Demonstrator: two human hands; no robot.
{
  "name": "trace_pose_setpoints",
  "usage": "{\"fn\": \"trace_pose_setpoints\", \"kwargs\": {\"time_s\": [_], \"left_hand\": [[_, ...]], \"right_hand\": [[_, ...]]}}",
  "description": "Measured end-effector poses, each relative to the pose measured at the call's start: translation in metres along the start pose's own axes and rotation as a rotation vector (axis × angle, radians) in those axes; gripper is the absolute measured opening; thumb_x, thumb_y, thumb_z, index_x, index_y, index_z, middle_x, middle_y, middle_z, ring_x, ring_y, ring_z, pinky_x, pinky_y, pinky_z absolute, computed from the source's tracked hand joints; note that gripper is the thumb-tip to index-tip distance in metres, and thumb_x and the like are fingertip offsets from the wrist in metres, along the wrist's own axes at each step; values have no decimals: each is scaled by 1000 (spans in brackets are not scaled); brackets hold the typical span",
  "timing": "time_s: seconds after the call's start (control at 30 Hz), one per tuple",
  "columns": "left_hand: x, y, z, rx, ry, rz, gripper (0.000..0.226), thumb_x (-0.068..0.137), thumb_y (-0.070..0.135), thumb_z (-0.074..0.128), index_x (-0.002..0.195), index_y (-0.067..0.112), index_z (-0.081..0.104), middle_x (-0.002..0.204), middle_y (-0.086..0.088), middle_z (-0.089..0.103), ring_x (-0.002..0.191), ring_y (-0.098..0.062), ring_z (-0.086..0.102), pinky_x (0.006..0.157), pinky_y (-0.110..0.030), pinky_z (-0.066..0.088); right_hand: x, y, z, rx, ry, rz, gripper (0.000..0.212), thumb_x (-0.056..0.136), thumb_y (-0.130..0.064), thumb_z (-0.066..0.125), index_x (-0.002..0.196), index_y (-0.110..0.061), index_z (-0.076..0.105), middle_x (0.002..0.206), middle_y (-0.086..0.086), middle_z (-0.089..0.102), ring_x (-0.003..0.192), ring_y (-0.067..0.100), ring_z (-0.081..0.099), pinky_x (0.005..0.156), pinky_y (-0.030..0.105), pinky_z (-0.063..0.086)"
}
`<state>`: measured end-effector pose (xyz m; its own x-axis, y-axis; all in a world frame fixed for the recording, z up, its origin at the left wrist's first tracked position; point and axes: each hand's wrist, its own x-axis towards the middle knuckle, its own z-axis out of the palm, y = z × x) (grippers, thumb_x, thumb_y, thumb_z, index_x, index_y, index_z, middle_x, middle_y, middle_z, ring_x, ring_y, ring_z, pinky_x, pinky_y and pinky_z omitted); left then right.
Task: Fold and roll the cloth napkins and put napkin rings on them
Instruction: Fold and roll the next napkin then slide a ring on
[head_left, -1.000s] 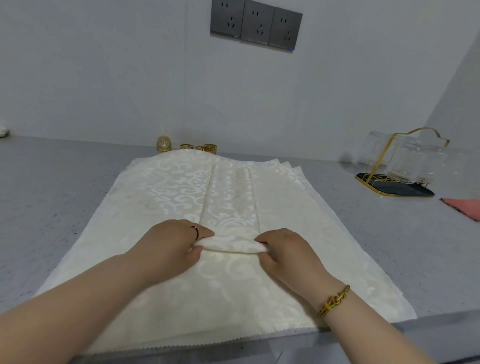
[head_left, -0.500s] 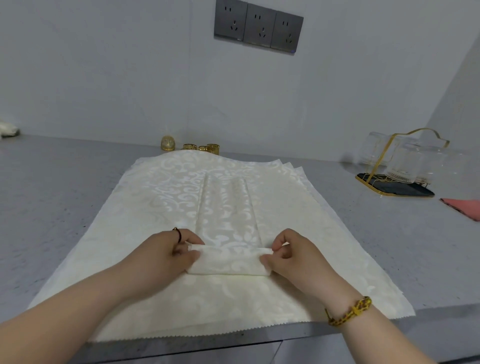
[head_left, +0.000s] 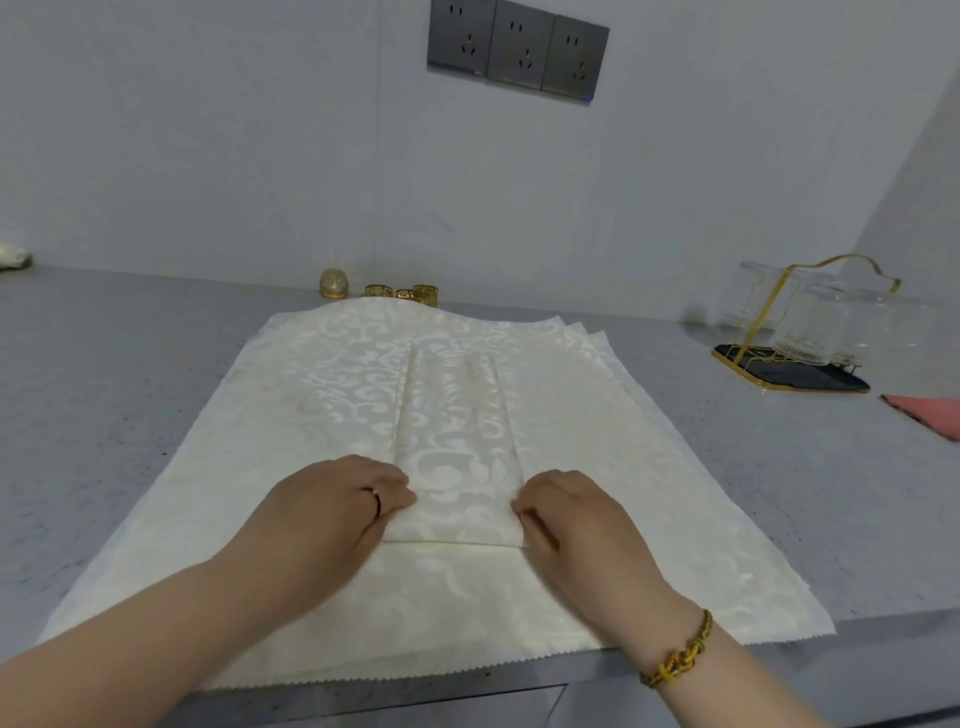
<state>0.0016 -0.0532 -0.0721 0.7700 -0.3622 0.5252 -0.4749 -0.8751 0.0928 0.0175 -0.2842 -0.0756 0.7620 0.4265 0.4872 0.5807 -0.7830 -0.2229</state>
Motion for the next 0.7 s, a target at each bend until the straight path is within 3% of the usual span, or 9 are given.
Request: {"fn": "trace_pose_setpoints", "kwargs": {"time_s": [0.07,0.13,0.2,0.3,0.4,0.47,0.57,0.7], "left_hand": [[-4,-3,1,19,-101,75,40,76,39,37,87,29,74,90,17,70,97,-6,46,75,-13,44],[-3,-4,2,31,-206,76,47,69,50,37,96,32,71,96,22,68,101,-4,45,86,-13,38],[0,-4,1,-8,-238,29,47,67,53,36,95,36,69,90,26,67,92,4,54,77,-5,39],[8,2,-5,-86,-229,-53,43,69,49,34,91,38,69,80,24,67,73,8,62,66,2,34],[8,4,-8,-213,-172,-171,51,69,59,23,94,40,64,95,15,65,91,5,52,72,-4,35],[3,4,-10,-320,-219,-221,16,82,52,41,85,49,56,97,15,61,93,2,50,77,-8,37],[2,2,-11,-508,-260,-349,18,88,33,55,79,48,55,86,21,62,82,7,54,65,-6,41],[12,-1,-4,-672,-254,-519,6,88,29,58,83,30,62,72,5,61,60,-8,54,59,-15,40]], "right_hand": [[-3,-1,-4,-26,-87,-5,31,75,-34,44,84,-18,70,88,-10,68,79,6,63,73,8,41],[-4,1,-10,72,-159,52,47,76,-44,46,112,-20,64,115,-21,53,105,-6,47,89,1,28],[-5,8,-11,184,-206,102,41,85,-34,57,124,-24,54,118,-24,41,112,-9,35,93,-3,19],[-1,12,-10,230,-179,195,33,88,-20,59,120,-24,58,111,-20,48,108,-4,43,86,-6,25],[1,10,-14,304,-220,269,26,87,-22,59,113,-27,62,111,-13,57,106,0,51,85,-2,32],[0,10,-17,402,-245,307,21,86,-22,60,104,-31,63,107,-11,61,100,-1,54,85,4,37],[2,6,-20,535,-259,383,11,85,-20,61,91,-29,62,88,-8,61,76,0,55,69,5,40],[16,4,-16,592,-193,493,10,86,-15,57,78,-20,57,68,-4,52,55,-1,46,52,6,35]]}}
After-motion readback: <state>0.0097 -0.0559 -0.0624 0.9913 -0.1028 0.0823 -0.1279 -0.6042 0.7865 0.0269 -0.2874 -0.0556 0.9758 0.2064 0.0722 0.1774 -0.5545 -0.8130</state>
